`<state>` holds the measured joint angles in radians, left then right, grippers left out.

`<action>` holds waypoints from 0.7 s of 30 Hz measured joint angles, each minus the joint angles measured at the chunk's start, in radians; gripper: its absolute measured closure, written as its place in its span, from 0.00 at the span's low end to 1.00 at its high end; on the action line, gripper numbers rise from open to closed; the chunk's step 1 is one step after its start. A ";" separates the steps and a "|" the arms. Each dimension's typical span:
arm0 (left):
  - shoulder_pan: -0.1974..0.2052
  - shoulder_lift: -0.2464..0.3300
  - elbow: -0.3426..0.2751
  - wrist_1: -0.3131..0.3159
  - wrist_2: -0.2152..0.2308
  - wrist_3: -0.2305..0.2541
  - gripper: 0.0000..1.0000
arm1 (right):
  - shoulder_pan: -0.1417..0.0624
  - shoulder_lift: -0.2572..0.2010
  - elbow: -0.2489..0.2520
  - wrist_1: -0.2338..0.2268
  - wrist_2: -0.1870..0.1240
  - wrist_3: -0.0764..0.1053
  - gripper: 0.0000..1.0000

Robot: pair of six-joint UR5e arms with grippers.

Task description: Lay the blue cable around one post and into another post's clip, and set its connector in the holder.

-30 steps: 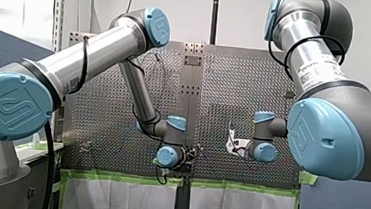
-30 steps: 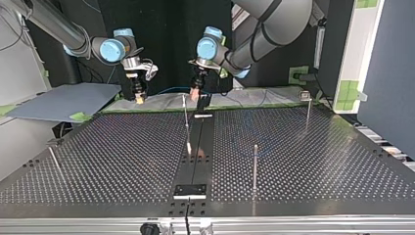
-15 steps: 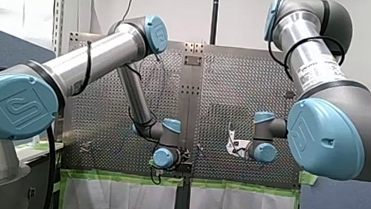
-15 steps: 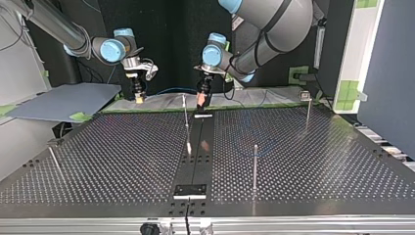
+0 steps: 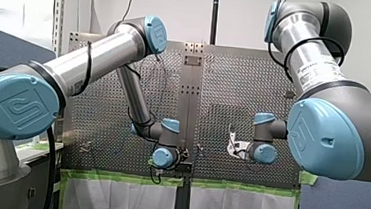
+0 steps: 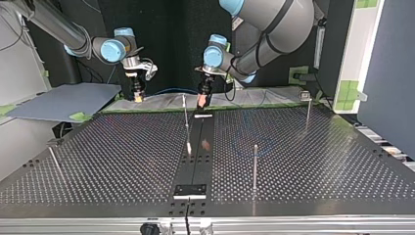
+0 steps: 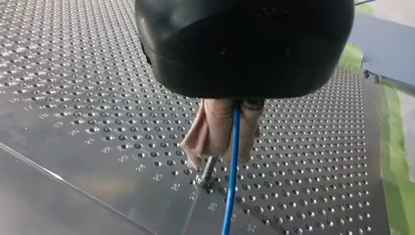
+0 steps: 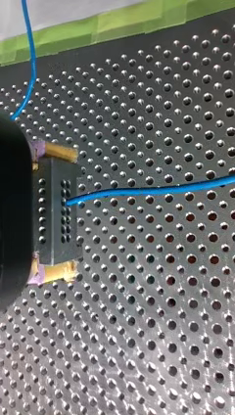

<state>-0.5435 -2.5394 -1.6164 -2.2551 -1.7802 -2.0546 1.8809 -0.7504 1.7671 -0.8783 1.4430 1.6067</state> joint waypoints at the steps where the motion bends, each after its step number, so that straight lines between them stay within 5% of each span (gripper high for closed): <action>1: 0.000 0.000 0.000 0.000 0.000 0.000 1.00 | -0.001 0.008 -0.003 -0.004 0.000 0.000 0.99; 8: 0.004 0.000 0.000 0.003 -0.002 0.002 1.00 | -0.004 0.072 -0.038 0.011 -0.001 -0.012 0.99; 21: 0.005 0.000 0.000 0.030 -0.026 0.036 1.00 | -0.007 0.085 -0.073 0.030 -0.002 -0.016 0.99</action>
<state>-0.5387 -2.5393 -1.6163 -2.2251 -1.8064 -2.0189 1.8735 -0.6656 1.6939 -0.8479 1.4405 1.5910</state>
